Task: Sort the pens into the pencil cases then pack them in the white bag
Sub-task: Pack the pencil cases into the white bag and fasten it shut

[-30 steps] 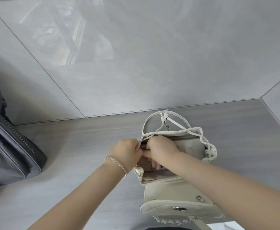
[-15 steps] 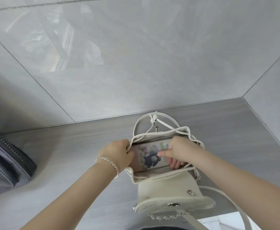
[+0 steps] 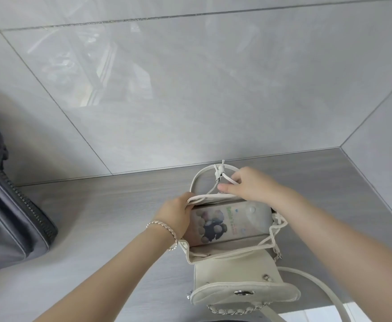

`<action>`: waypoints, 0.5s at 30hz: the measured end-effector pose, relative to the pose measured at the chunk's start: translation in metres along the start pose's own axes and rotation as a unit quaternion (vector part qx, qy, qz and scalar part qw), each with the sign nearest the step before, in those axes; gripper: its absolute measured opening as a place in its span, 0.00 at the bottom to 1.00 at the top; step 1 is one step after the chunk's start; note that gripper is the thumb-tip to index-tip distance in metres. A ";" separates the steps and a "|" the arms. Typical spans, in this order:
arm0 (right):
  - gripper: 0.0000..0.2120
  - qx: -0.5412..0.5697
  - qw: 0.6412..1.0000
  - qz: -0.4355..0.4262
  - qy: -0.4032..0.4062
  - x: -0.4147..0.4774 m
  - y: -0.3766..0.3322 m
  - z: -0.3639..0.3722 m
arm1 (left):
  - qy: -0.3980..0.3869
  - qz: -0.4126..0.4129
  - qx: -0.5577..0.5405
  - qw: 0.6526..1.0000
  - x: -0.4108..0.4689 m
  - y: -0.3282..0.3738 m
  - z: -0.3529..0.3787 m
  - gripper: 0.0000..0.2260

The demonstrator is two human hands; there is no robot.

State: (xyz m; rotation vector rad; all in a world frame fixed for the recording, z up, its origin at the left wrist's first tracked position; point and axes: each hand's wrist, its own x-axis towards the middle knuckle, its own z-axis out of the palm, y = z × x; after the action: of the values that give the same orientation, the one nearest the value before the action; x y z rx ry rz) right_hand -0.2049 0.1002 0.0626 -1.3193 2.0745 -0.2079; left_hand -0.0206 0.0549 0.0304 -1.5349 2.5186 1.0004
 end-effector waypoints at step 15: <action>0.10 0.437 0.876 -0.195 0.066 -0.047 -0.020 0.018 | 0.199 0.136 -0.055 0.969 -0.031 -0.025 0.006 0.29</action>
State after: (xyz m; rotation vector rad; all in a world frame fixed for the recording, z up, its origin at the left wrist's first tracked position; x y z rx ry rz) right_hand -0.1665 0.1347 0.0784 -1.1080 1.4479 -1.2749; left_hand 0.0133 0.0747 0.0237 -1.5866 3.0666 0.9533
